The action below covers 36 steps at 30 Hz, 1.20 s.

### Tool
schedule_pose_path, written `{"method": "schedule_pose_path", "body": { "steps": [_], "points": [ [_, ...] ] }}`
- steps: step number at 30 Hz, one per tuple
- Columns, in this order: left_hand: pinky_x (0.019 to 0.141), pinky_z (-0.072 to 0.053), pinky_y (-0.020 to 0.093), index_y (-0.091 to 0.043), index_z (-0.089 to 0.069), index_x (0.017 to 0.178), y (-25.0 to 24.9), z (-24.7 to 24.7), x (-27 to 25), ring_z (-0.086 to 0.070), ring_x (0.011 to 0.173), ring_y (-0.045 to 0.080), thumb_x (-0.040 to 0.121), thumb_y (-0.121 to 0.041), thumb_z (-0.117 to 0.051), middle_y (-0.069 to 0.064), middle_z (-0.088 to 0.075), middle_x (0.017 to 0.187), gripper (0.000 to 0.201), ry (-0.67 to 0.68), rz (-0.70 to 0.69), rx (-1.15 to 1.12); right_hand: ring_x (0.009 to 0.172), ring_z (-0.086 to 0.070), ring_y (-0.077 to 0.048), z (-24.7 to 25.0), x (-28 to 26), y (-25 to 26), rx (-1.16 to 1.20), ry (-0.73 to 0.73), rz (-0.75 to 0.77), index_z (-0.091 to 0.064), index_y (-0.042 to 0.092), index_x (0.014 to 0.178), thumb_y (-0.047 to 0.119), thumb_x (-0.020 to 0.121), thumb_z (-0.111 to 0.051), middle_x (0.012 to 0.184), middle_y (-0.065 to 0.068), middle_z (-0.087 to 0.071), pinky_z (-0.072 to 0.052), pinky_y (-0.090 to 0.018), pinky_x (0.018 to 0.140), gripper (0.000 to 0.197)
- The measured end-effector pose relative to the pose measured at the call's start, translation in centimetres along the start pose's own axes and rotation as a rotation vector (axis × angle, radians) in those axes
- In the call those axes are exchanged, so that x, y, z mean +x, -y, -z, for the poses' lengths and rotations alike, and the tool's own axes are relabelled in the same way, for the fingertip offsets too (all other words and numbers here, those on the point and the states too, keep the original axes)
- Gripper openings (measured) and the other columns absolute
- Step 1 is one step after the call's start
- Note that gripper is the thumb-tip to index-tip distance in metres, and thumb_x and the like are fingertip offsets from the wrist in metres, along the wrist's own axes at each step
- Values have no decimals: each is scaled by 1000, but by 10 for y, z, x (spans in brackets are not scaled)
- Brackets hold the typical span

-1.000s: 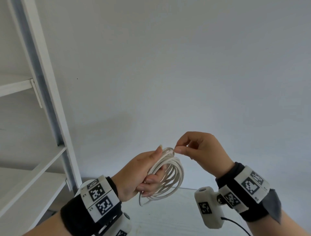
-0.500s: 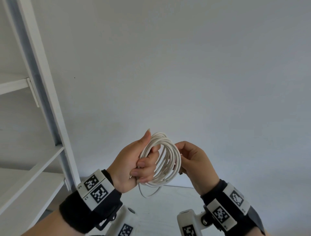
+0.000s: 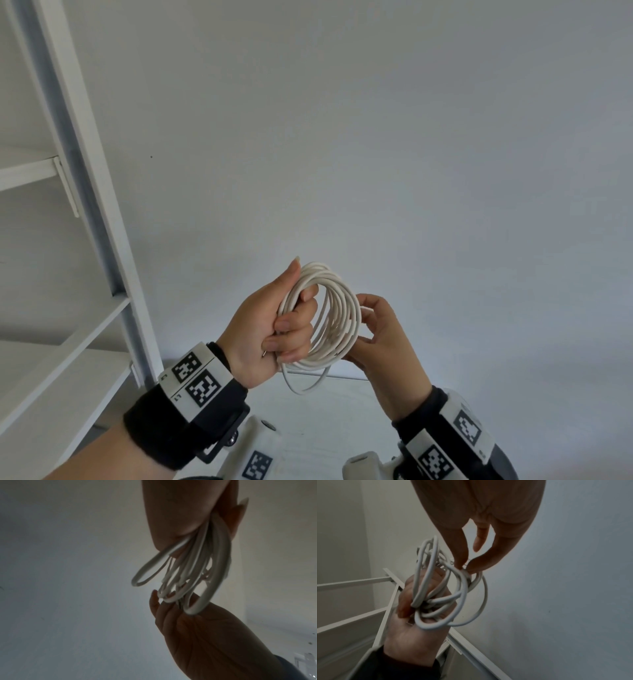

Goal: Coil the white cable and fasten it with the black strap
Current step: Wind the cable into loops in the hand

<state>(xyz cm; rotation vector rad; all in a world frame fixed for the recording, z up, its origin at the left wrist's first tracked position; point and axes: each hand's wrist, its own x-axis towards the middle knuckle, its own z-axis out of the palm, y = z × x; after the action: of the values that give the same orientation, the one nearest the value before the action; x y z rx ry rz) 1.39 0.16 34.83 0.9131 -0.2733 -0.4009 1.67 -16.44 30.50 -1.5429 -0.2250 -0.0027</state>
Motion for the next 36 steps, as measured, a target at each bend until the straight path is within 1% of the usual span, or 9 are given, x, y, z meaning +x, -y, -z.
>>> {"method": "schedule_pose_path", "body": {
  "steps": [3,7,9,11,13,18,24,30,36],
  "points": [
    [27,-23,13,-16,-51,60,1,0,0,-22,21,1,80,-52,-46,-9,-30,34,42,-7,7,2,87,-69,-25,1,1,-4,81,71,-79,-53,19,118,10,69,-68,112,-10,-66,-56,-37,80,51],
    [29,-22,13,-16,-51,60,4,0,0,-21,22,1,82,-53,-45,-9,-29,34,44,-14,5,30,92,-64,-29,-2,-3,2,191,158,-104,-68,9,103,10,89,-55,105,-18,-69,-56,-31,79,20],
    [30,-23,12,-16,-50,60,6,-1,-1,-20,22,2,87,-54,-41,-9,-29,35,47,-22,7,56,101,-62,-32,-5,-4,1,244,122,-140,-67,5,104,30,95,-40,110,-20,-67,-53,-36,88,38],
    [29,-24,13,-16,-49,60,7,-3,-1,-19,22,2,85,-50,-40,-8,-27,35,44,-36,8,78,110,-58,-37,-9,-6,0,253,94,-187,-63,7,111,62,86,-32,117,-24,-63,-45,-47,100,68],
    [29,-24,13,-16,-49,58,7,-4,-1,-18,22,2,83,-49,-41,-8,-27,35,42,-51,5,88,105,-60,-34,-13,-8,-1,215,66,-165,-66,16,109,76,73,-29,111,-21,-65,-41,-48,102,79],
    [31,-24,13,-15,-47,60,12,-3,0,-17,24,4,80,-51,-45,-7,-26,36,41,-110,-14,163,74,-55,-6,-20,-15,3,166,3,-12,-62,13,83,64,64,-54,75,6,-59,-43,-27,78,55],
    [35,-30,17,-12,-45,66,20,0,-1,-20,28,6,77,-59,-52,-6,-28,40,48,-99,-92,276,61,-54,-15,-21,-11,4,358,37,43,-58,11,72,28,79,-56,59,-2,-54,-49,-28,68,19],
    [49,-46,29,-11,-50,72,25,19,-3,-35,36,11,57,-64,-73,-4,-38,48,60,-38,-101,360,50,-43,-14,-16,-14,0,357,82,-4,-61,12,72,25,79,-55,51,2,-44,-47,-29,58,16],
    [60,-46,35,-6,-52,86,48,31,-14,-42,43,14,58,-60,-76,-2,-41,54,65,-62,-7,354,39,-27,-11,-14,-17,-12,323,147,-175,-54,11,68,32,79,-53,41,8,-31,-36,-24,43,24]
  ]
}}
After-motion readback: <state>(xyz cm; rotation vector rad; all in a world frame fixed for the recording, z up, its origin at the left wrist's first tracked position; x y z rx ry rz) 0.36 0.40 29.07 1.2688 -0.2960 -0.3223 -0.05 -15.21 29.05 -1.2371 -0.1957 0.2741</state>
